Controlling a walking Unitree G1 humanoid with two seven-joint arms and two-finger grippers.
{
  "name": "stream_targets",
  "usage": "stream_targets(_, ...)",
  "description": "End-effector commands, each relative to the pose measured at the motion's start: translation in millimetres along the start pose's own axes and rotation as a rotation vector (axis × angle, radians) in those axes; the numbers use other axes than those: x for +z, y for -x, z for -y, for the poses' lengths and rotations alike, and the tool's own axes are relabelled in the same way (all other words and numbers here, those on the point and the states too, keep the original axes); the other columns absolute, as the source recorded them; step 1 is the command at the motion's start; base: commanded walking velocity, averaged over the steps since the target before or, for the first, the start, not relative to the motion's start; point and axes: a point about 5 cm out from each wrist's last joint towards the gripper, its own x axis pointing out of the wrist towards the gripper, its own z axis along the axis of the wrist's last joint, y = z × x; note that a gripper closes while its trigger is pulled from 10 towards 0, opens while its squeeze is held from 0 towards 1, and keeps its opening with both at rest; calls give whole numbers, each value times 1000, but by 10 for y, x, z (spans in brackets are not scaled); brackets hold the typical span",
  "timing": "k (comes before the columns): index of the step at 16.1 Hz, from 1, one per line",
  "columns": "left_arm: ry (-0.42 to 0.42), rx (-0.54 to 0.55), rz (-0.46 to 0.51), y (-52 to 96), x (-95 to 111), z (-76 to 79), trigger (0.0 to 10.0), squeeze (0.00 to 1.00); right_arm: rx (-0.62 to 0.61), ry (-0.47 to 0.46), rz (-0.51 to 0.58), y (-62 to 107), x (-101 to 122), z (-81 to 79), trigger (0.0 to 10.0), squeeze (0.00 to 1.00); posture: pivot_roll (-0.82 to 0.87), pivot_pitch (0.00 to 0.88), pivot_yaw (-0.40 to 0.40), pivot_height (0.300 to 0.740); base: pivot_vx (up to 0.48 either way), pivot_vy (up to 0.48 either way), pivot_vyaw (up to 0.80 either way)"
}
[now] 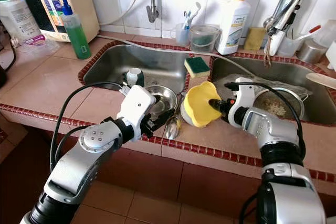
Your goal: Kitchen organization
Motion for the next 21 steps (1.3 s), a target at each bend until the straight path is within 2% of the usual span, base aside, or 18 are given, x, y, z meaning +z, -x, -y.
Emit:
stream_targets(1,-16,-6,5,0,28,4,10000,0,4,23,25,13,118,-21,10000,0,-214,37,41,740,0,0,0)
stream_targets(6,-18,5,3,8,21,-24,10000,0,29,29,62,22,209,-51,10000,0,-211,37,48,740,0,0,0)
stream_targets(10,-31,12,4,4,24,-74,10000,0,68,23,155,99,423,-75,10000,0,-213,39,58,740,0,0,0)
stream_targets(13,-36,31,1,-8,13,-116,10000,0,45,27,216,169,549,-36,10000,0,-212,41,56,740,0,0,0)
stream_targets(14,-33,43,6,-9,12,-147,10000,0,41,35,258,191,592,-38,10000,0,-211,44,57,740,0,0,0)
stream_targets(15,21,84,40,-10,19,-248,10000,0,20,71,406,255,686,-45,10000,0,-207,45,54,740,0,0,0)
stream_targets(16,49,99,76,-7,33,-287,10000,0,9,84,467,286,717,-49,10000,0,-203,45,52,740,0,0,0)
stream_targets(17,145,147,127,0,8,-397,10000,0,-49,80,587,351,746,-40,10000,0,-196,44,48,740,0,0,0)
stream_targets(18,212,142,121,-5,-73,-456,10000,0,-83,81,660,396,722,-54,10000,0,-195,46,52,740,0,0,0)
stream_targets(19,230,110,113,-6,-145,-478,10000,0,-108,95,700,424,668,-81,10000,0,-194,48,57,740,0,0,0)
stream_targets(21,196,180,114,-9,-230,-595,10000,0,-174,194,815,505,506,-196,10000,0,-207,49,66,740,0,0,0)
